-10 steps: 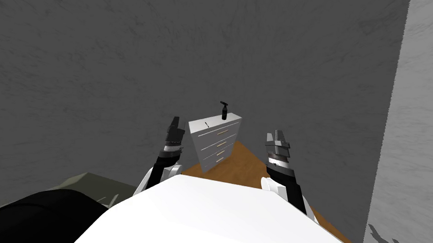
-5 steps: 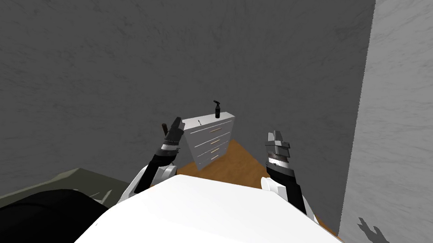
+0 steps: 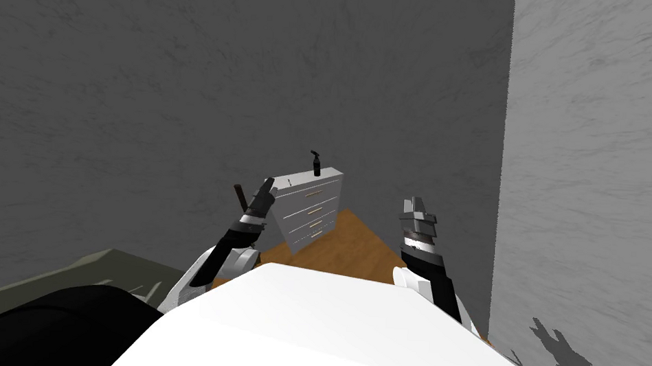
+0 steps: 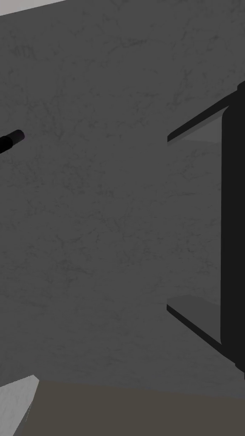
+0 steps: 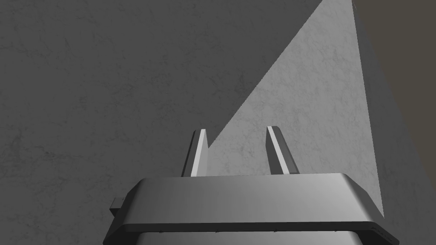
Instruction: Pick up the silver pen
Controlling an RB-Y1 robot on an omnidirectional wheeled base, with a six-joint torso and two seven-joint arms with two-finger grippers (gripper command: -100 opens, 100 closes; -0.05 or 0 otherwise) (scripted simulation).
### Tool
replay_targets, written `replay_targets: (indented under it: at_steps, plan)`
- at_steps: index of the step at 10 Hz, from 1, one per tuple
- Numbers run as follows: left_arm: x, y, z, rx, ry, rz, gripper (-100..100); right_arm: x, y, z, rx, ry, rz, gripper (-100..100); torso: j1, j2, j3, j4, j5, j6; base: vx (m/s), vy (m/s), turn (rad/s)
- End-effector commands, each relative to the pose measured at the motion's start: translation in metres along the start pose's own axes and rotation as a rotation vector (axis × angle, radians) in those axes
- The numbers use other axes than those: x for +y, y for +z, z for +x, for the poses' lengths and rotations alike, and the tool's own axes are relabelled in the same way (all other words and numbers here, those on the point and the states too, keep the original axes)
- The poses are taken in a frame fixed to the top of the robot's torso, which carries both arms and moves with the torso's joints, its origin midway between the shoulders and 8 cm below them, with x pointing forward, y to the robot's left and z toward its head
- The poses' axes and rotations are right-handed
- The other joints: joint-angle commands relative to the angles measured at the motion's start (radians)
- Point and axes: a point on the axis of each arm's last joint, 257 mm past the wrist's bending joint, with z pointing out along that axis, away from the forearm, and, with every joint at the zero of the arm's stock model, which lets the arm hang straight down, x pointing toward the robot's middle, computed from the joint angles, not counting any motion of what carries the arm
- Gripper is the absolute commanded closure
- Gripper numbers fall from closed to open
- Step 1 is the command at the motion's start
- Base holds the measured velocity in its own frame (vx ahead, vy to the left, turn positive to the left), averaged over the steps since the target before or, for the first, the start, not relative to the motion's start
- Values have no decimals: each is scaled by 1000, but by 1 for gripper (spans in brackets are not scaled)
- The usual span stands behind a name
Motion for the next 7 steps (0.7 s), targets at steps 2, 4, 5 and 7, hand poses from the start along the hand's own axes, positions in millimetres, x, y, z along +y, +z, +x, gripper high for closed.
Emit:
replay_targets:
  at_steps: [2,4,5,7]
  plan:
    - [14,1,-3,26,16,-55,-100,0,0,0,0,0,0,0,1,-1,0,0,0,0,-28,-136,-26]
    - [24,1,-6,49,31,-99,-100,0,0,0,0,0,0,0,2,0,0,0,1,0,-30,-131,-24]
    - [28,2,-9,67,46,-120,-100,0,0,0,0,0,0,0,4,-1,-1,0,1,0,-5,-139,-30]
    - [38,2,-13,91,62,-165,-100,0,0,0,0,0,0,0,3,-2,-1,0,1,0,-15,-140,-31]
